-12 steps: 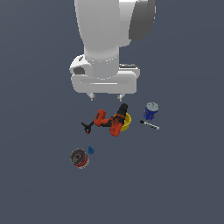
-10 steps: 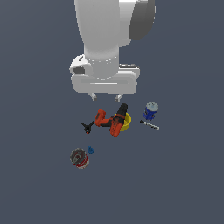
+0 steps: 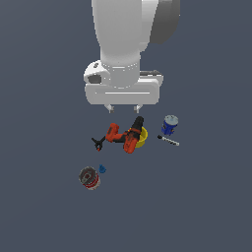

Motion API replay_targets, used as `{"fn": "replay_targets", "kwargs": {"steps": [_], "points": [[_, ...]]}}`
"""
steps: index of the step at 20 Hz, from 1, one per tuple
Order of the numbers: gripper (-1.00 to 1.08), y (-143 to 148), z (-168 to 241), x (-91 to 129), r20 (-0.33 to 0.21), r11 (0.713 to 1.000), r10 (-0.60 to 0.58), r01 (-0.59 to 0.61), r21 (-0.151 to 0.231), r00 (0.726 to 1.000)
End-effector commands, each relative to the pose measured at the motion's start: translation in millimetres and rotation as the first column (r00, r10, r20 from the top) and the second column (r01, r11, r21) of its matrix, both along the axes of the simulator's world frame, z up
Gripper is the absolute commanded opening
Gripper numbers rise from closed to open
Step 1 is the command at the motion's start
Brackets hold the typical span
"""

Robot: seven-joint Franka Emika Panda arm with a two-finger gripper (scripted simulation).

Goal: Pick up a designated object from a clutter of objects.

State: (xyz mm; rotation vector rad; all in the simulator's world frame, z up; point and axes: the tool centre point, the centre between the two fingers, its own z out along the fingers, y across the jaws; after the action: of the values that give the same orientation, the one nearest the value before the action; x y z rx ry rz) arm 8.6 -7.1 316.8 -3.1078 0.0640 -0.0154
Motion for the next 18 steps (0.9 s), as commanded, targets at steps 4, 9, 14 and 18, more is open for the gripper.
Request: {"fn": "replay_targets", "kwargs": {"steps": [4,9,14,18], "points": [[0.68,3.0,-6.8,-3.0,-0.008,1.000,-0.008,0.008,0.021,1.000],[0.68,9.4,-21.2,-9.7,-0.027,0.997,-0.028,0.030,0.067,0.999],[0.68,18.9,-43.0,-20.9,-0.057,0.988,-0.062,0.070,0.136,0.996],[0.68,28.1,-65.1,-33.4,-0.091,0.972,-0.103,0.120,0.204,0.991]]}}
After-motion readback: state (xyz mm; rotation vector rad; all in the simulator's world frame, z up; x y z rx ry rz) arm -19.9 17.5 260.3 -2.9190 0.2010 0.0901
